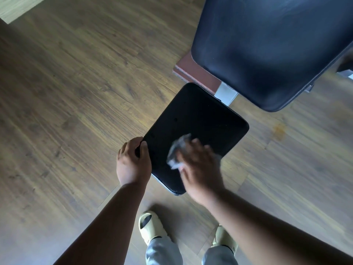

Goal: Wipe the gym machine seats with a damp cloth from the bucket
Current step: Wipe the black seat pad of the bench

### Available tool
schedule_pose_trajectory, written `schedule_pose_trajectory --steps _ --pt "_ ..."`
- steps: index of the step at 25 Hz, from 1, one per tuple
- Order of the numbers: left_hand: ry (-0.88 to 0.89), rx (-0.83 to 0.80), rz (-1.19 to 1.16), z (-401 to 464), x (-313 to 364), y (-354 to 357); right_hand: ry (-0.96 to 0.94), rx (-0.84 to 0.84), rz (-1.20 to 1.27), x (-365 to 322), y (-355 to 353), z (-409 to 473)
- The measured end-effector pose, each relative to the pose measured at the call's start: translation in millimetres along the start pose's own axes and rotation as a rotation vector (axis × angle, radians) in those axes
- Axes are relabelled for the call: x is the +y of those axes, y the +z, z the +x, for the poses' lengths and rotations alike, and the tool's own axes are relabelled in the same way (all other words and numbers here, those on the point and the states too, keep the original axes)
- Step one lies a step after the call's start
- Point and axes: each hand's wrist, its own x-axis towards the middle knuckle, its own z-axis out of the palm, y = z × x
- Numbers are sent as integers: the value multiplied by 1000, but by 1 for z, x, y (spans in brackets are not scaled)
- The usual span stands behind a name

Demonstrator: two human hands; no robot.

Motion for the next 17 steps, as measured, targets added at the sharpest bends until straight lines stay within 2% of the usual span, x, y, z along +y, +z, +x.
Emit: schedule_pose_trajectory --steps 2,3,5,6,7,8,9,11,12,13,15,17 --pt "-39 -4 -29 0 2 -1 -310 -85 -17 -7 5 -14" --pt "-71 -25 -55 1 3 -3 -361 -105 -13 0 2 -11" --pt "-138 -81 -112 3 2 -7 -211 -41 -17 2 -3 6" --pt "-176 -100 -153 4 1 -9 -82 -37 2 -8 -6 14" --pt "-217 -109 -208 6 -1 -11 -34 -67 25 -24 -4 20" --pt "-264 -112 -276 9 -3 -13 -90 -116 51 -44 0 22" --pt "-319 -120 -354 13 -6 -16 -226 -168 55 -59 7 19" --pt "-413 -174 -481 20 -9 -20 -468 -236 14 -53 7 13" --pt "-434 -204 -508 24 -10 -22 -480 -234 15 -41 2 14" --pt "-438 -223 -520 26 -12 -24 -435 -191 15 -30 -1 17" --pt "-430 -237 -522 29 -15 -26 -206 -113 13 -25 -5 30" --pt "-423 -247 -526 28 -19 -25 -62 -83 31 -42 0 46"
